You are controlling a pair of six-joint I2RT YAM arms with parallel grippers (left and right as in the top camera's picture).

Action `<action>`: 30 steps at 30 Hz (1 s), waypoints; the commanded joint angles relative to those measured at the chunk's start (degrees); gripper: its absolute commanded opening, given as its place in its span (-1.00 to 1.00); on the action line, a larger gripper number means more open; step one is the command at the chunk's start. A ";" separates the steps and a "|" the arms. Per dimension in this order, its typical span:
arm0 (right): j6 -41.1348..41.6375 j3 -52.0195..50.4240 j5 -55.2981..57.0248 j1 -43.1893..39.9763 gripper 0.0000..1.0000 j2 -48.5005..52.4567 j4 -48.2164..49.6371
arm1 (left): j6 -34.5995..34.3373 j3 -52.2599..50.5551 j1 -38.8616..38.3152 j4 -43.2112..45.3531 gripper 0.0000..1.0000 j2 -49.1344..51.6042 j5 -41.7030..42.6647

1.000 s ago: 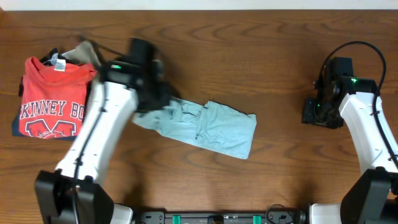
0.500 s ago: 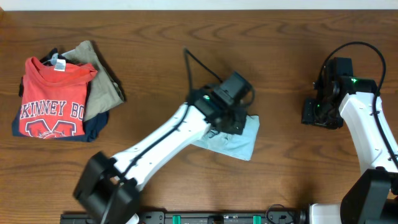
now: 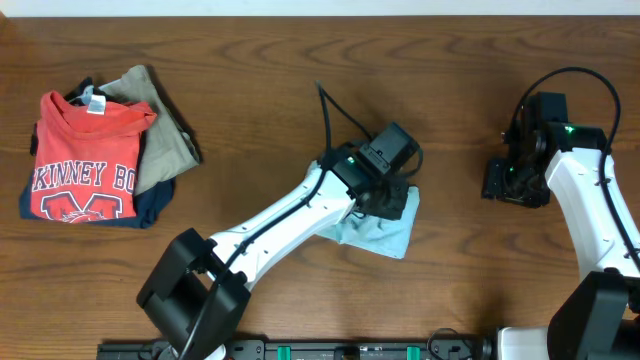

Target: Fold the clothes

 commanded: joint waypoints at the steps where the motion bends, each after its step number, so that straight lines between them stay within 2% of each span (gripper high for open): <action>1: 0.59 0.68 -2.16 -0.46 0.01 -0.24 0.02 | 0.31 0.63 -1.79 0.50 -0.10 0.17 0.85; 7: -5.31 0.68 -9.55 0.74 0.08 -0.22 1.53 | 8.24 1.49 1.11 -1.97 -0.01 -6.21 1.36; 14: -15.76 0.68 -25.07 6.93 0.11 -0.22 4.68 | 7.74 1.49 16.39 -10.62 0.01 -20.35 -7.04; 18: -16.37 0.68 -25.18 14.27 0.22 -0.22 9.33 | 5.77 1.49 27.36 -14.99 0.17 -23.58 -6.97; 19: -16.37 0.68 -24.85 16.33 0.25 -0.22 10.69 | 5.40 1.49 29.99 -16.02 0.26 -23.76 -6.95; 21: -16.39 0.68 -22.67 20.39 0.34 -0.17 13.11 | 5.40 1.46 34.60 -18.01 0.29 -23.71 -6.73; 24: -16.46 0.68 -17.14 25.81 0.44 0.17 15.39 | 5.40 1.42 38.97 -19.96 0.32 -23.39 -6.62; 30: -16.68 0.68 -13.94 33.86 0.39 2.86 19.34 | 5.42 1.05 42.82 -20.61 0.34 -23.02 -5.27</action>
